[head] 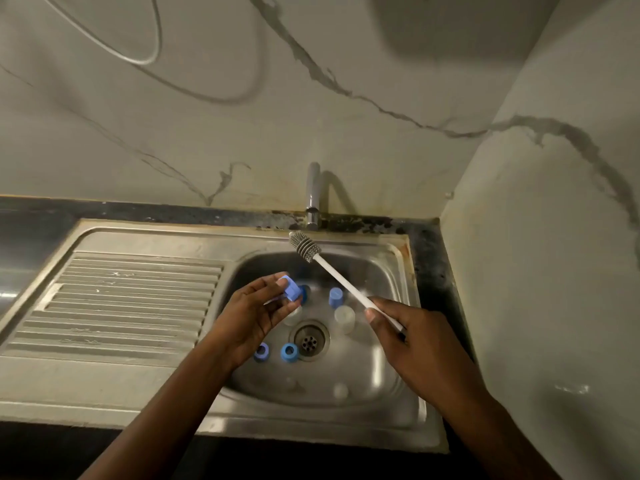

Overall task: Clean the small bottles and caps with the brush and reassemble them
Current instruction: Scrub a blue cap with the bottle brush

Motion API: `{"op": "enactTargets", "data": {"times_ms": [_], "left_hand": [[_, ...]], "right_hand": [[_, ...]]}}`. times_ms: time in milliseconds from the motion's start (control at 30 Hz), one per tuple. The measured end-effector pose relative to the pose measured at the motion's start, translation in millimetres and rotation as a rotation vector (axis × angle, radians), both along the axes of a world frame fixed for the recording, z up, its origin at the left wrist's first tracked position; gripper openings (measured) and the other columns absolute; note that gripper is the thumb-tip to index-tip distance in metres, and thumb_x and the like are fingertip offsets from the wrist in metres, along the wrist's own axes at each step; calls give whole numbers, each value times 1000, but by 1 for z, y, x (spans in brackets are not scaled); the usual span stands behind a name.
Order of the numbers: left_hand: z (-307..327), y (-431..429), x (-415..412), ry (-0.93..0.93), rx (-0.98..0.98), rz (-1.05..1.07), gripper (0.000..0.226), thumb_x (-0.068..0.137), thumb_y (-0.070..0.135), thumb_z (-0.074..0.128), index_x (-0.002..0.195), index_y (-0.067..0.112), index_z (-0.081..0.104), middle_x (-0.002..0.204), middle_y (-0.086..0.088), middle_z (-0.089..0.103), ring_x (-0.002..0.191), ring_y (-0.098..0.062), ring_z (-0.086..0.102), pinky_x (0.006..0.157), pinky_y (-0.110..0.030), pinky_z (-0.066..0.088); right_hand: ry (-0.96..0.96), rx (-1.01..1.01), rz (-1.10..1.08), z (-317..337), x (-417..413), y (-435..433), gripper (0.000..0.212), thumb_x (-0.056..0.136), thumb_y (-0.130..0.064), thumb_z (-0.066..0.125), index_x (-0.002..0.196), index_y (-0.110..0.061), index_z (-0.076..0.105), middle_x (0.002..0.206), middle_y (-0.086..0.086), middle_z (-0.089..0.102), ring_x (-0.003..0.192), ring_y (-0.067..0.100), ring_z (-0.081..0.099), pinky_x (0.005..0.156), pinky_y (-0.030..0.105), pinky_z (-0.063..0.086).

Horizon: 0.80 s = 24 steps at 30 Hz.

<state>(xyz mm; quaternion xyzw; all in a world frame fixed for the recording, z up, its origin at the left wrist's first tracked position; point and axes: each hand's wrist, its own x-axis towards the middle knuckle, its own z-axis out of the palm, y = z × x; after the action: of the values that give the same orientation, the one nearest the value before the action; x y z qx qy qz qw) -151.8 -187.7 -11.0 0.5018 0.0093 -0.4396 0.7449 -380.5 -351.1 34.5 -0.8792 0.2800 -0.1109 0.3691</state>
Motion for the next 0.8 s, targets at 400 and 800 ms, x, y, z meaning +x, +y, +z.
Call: {"op": "enactTargets", "data": {"times_ms": [400,800], "left_hand": [[-111,-43,-28,-100,252,-227,12,97,14,73,103,5,79,101,-19,77,92,-30,68,87,-38,57],[-219,-82,-37,-516,576,-499,35,74,-2,90,102,5,69,93,-4,79,88,-21,76,77,-30,62]], "right_hand": [[75,65,-118,-41,-30,1,25,101,-59,53,124,-64,46,76,-10,73,67,4,69,69,34,61],[176,128,-172,-72,-31,-6,39,101,-60,50,137,-50,59,61,-12,63,60,1,65,63,19,52]]}}
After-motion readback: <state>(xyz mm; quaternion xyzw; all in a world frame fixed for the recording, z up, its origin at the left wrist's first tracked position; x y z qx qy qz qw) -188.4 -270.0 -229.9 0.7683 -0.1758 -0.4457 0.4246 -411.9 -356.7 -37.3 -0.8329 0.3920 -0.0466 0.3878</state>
